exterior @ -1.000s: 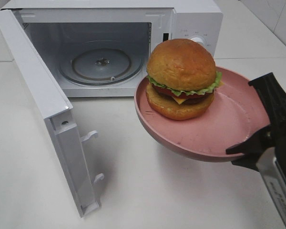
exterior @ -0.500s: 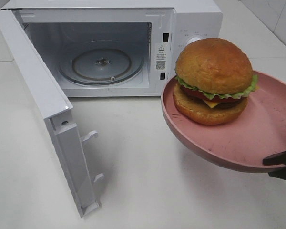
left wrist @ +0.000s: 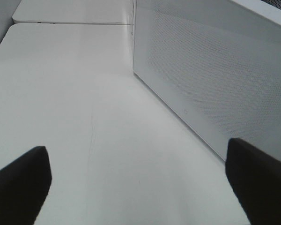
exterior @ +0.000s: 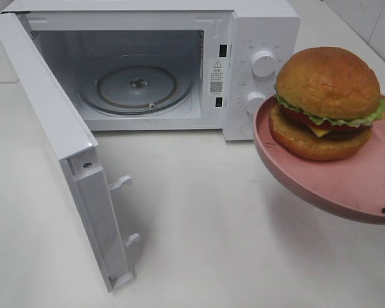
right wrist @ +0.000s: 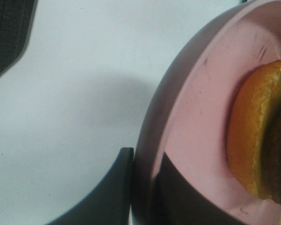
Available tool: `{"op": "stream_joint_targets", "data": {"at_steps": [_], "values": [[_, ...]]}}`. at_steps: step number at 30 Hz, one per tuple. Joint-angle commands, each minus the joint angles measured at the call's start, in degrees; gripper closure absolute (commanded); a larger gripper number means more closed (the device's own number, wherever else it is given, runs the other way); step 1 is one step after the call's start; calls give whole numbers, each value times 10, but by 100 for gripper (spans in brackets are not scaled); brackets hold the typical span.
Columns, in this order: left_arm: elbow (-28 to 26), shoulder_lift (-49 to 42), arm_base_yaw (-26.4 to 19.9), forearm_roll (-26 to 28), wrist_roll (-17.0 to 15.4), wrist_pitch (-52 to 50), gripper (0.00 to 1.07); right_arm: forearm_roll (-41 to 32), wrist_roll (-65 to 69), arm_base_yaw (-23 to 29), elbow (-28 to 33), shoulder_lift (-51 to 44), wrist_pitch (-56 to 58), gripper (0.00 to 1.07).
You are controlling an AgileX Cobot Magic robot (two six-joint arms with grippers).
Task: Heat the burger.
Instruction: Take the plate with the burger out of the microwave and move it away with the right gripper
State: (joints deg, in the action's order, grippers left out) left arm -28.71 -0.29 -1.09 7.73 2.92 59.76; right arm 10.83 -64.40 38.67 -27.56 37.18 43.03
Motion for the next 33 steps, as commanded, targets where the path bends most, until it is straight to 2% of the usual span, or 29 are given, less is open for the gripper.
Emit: {"op": "stream_joint_targets", "data": {"at_steps": [1, 3, 5, 8, 15, 25, 33], "values": [[2, -12, -2, -1, -3, -6, 11, 70, 81, 2, -5, -7, -30, 106], [2, -12, -2, -1, -3, -6, 11, 85, 104, 2, -5, -7, -26, 106], [2, -12, -2, -1, -3, -6, 11, 145, 182, 2, -5, 2, 7, 106], [2, -12, -2, -1, -3, -6, 11, 187, 233, 2, -5, 13, 30, 106], [2, -12, -2, -1, -3, -6, 11, 233, 332, 2, -5, 17, 46, 106], [2, -12, -2, -1, -3, -6, 11, 280, 483, 2, -5, 17, 127, 107], [2, -12, -2, -1, -3, -6, 11, 280, 555, 2, -5, 17, 183, 107]]}}
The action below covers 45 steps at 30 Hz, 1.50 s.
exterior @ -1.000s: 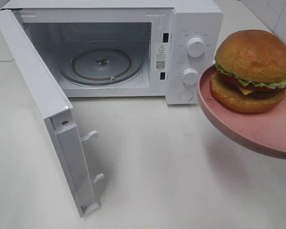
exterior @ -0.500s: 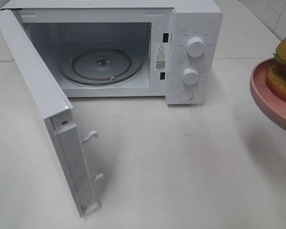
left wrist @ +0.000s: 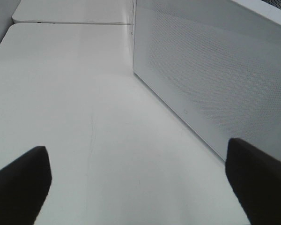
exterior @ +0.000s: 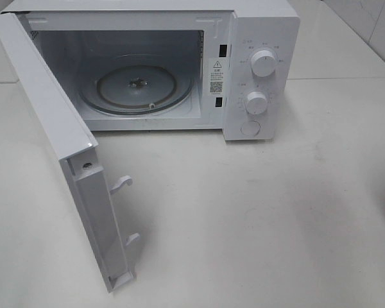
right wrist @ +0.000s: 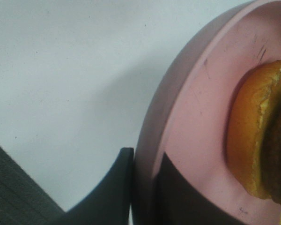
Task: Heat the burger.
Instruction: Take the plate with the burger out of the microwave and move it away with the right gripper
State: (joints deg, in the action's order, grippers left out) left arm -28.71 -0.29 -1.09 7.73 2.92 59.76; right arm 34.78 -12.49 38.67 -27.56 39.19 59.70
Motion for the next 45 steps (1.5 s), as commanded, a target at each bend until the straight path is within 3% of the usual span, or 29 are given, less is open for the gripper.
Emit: {"op": "stream_joint_targets", "data": {"at_steps": [1, 9, 13, 28, 45], "values": [[2, -12, -2, -1, -3, -6, 11, 41, 55, 2, -5, -3, 33, 107], [2, -12, -2, -1, -3, -6, 11, 70, 160, 2, -5, 1, 89, 107], [2, -12, -2, -1, -3, -6, 11, 71, 203, 2, -6, 50, 118, 107], [2, -12, -2, -1, -3, -6, 11, 96, 475, 2, -12, 223, 114, 105], [2, -12, -2, -1, -3, -6, 11, 114, 629, 2, -46, 362, 37, 103]]}}
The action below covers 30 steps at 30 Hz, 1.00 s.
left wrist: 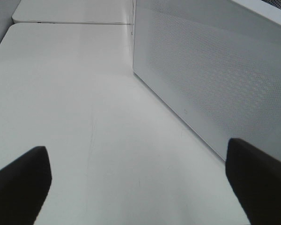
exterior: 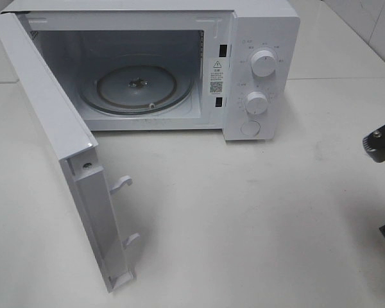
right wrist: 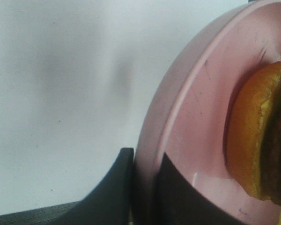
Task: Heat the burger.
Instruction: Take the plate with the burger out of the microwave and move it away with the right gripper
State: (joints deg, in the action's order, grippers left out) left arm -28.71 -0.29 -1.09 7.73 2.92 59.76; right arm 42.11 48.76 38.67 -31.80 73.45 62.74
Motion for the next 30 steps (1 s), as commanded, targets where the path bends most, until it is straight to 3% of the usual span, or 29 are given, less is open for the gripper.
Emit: {"op": "stream_joint_targets", "data": {"at_steps": [1, 30], "values": [[2, -12, -2, -1, -3, -6, 11, 41, 17, 2, -3, 19, 6, 103], [2, -12, -2, -1, -3, -6, 11, 147, 228, -1, -3, 304, -130, 97]]}}
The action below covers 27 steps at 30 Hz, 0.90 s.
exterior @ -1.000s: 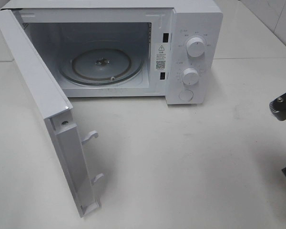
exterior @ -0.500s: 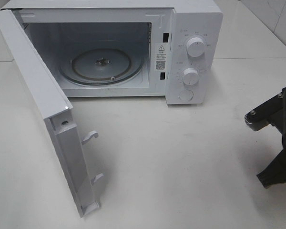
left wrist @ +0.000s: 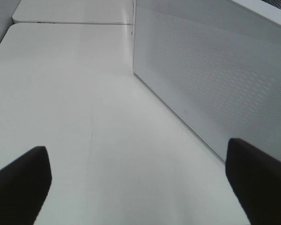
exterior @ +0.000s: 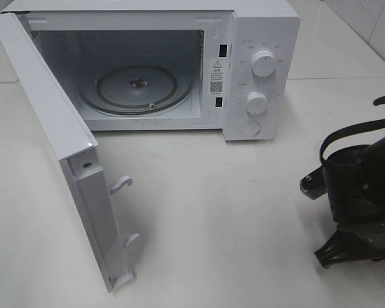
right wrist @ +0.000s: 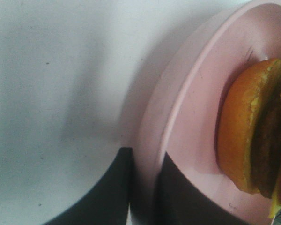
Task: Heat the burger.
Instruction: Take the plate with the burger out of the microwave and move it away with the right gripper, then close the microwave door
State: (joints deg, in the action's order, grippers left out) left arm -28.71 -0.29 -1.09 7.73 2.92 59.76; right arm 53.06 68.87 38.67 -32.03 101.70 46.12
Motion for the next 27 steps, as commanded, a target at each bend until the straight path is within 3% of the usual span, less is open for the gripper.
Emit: {"op": "stream_joint_targets", "data": {"at_steps": [1, 6, 10, 13, 15, 22, 26, 27], "values": [[2, -12, -2, -1, -3, -6, 11, 41, 32, -1, -1, 30, 36, 96], [2, -12, -2, -2, -3, -6, 11, 45, 36, -1, -1, 52, 25, 86], [2, -12, -2, -1, -3, -6, 11, 17, 7, 2, -3, 40, 2, 68], [2, -12, -2, -1, -3, -6, 11, -6, -25, 2, -9, 19, 1, 61], [2, -12, -2, -1, -3, -6, 11, -37, -69, 2, -10, -33, 5, 54], [2, -12, -2, -1, -3, -6, 11, -109, -180, 2, -10, -172, 22, 49], [2, -12, -2, -1, -3, -6, 11, -227, -327, 2, -10, -295, 22, 43], [2, -12, -2, -1, -3, -6, 11, -227, -327, 2, -10, -295, 22, 43]]}}
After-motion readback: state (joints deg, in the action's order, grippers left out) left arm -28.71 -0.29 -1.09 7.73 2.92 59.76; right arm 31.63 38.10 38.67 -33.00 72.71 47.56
